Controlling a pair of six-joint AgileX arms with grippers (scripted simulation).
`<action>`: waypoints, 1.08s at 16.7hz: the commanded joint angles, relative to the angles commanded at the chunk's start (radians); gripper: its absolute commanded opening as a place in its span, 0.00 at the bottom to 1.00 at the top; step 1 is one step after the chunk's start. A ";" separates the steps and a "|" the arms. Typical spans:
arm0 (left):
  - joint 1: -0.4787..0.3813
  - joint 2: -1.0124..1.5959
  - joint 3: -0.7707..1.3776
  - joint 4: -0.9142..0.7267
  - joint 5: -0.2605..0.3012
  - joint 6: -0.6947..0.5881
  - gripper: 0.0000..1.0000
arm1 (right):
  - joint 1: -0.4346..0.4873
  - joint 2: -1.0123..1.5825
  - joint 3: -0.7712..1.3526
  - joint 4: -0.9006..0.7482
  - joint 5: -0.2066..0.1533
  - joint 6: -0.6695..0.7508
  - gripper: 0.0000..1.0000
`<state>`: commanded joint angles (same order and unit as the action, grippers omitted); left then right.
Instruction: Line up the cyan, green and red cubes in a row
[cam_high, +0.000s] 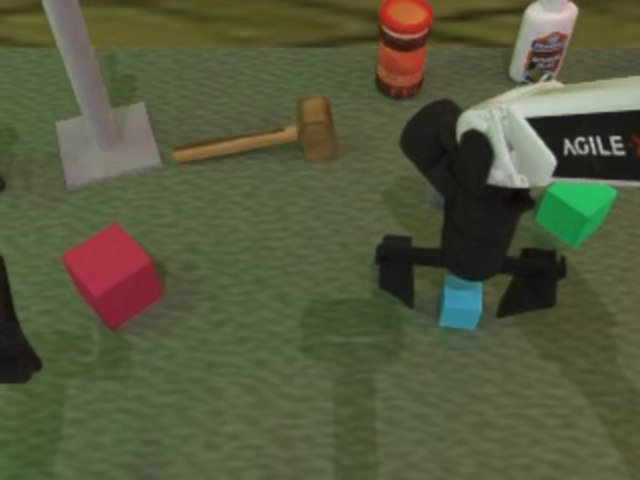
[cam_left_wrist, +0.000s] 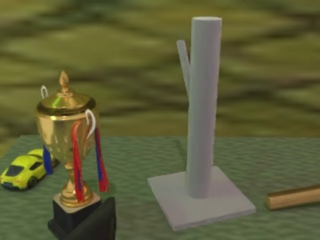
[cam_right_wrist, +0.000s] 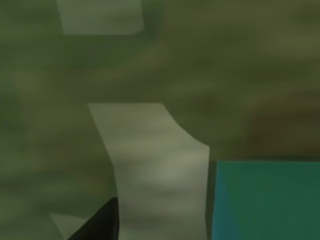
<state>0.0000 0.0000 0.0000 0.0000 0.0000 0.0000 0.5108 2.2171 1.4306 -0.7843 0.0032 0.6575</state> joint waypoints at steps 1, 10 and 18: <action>0.000 0.000 0.000 0.000 0.000 0.000 1.00 | 0.000 0.000 0.000 0.000 0.000 0.000 0.70; 0.000 0.000 0.000 0.000 0.000 0.000 1.00 | 0.000 0.000 0.000 0.000 0.000 0.000 0.02; 0.000 0.000 0.000 0.000 0.000 0.000 1.00 | 0.000 0.000 0.000 0.000 0.000 0.000 0.00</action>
<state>0.0000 0.0000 0.0000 0.0000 0.0000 0.0000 0.5108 2.2171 1.4306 -0.7843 0.0032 0.6575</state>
